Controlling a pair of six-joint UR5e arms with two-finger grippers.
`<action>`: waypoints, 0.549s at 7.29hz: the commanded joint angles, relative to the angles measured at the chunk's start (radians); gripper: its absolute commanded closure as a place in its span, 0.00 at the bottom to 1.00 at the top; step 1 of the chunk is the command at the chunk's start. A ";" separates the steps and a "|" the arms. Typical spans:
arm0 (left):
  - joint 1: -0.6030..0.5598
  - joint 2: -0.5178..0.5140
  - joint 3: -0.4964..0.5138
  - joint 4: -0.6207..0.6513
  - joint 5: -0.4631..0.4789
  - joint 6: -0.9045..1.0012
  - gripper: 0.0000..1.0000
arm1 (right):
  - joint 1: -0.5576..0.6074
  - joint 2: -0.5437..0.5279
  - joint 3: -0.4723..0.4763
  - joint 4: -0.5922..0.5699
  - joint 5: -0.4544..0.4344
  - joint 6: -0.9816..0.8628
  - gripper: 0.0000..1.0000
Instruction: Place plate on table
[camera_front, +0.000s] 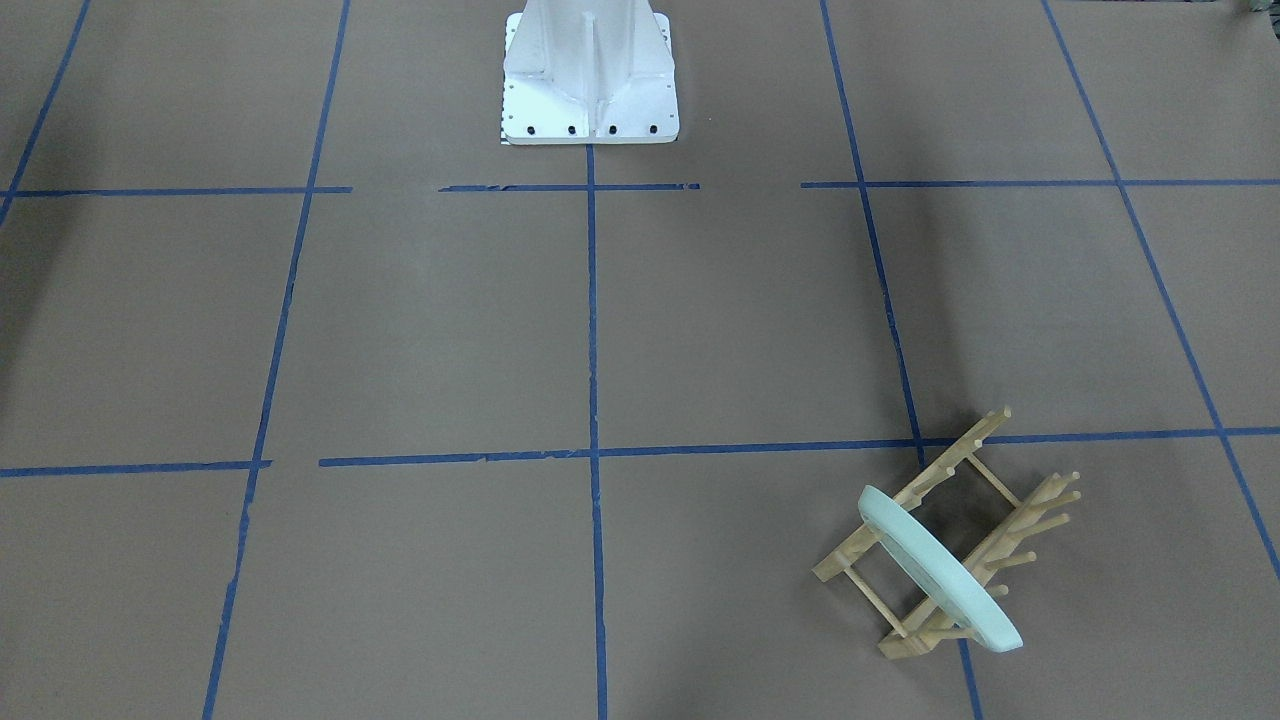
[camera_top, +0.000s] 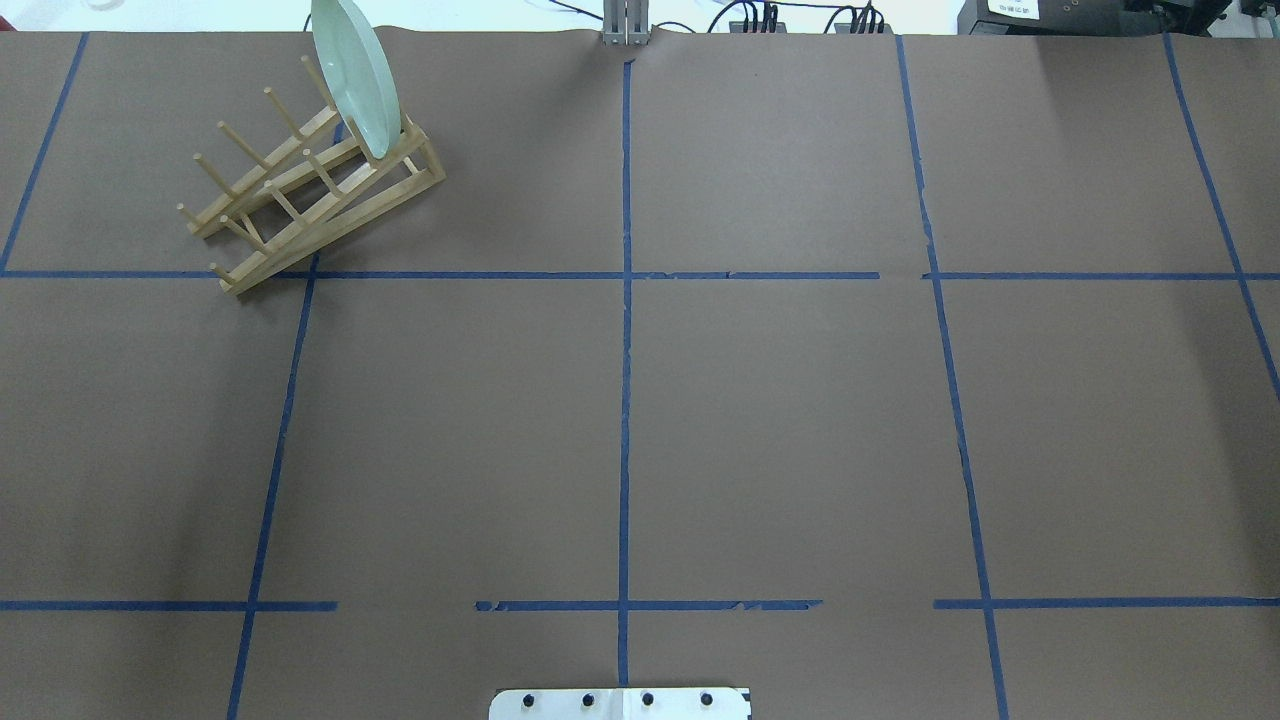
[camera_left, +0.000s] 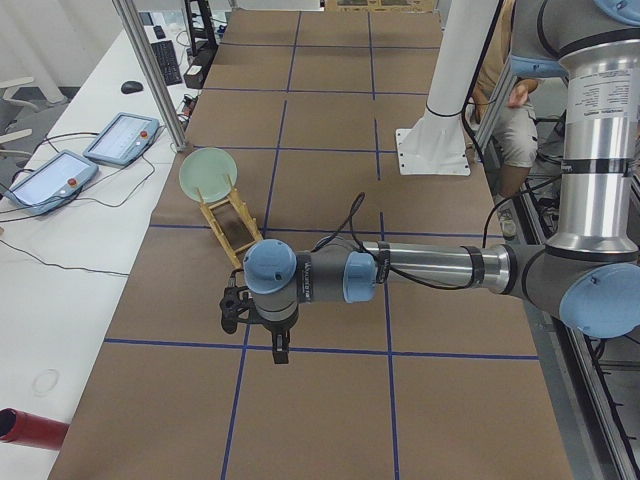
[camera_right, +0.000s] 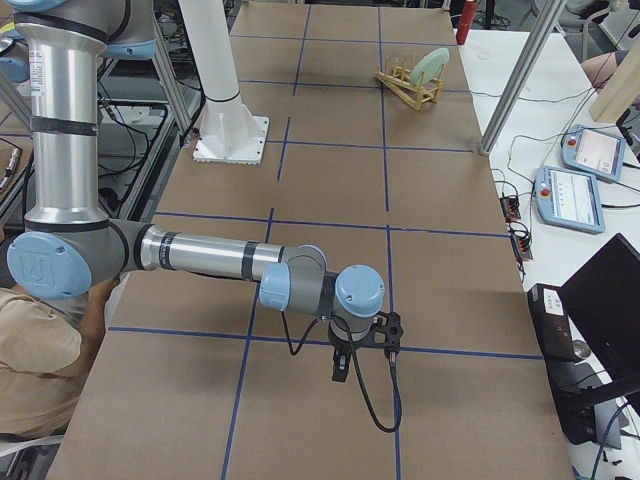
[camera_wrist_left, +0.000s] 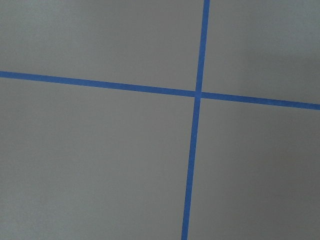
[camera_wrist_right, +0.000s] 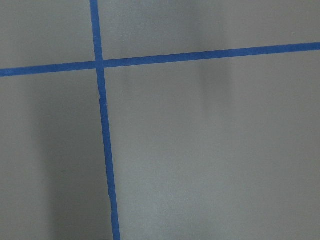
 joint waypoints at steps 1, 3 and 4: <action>-0.002 0.000 -0.004 0.000 0.007 0.003 0.00 | 0.000 0.000 0.000 0.000 0.000 0.000 0.00; 0.000 0.000 -0.004 0.000 0.010 0.003 0.00 | 0.000 0.000 0.002 0.000 0.000 0.000 0.00; 0.000 0.000 -0.010 0.000 0.009 0.002 0.00 | 0.000 0.000 0.000 0.000 0.000 0.000 0.00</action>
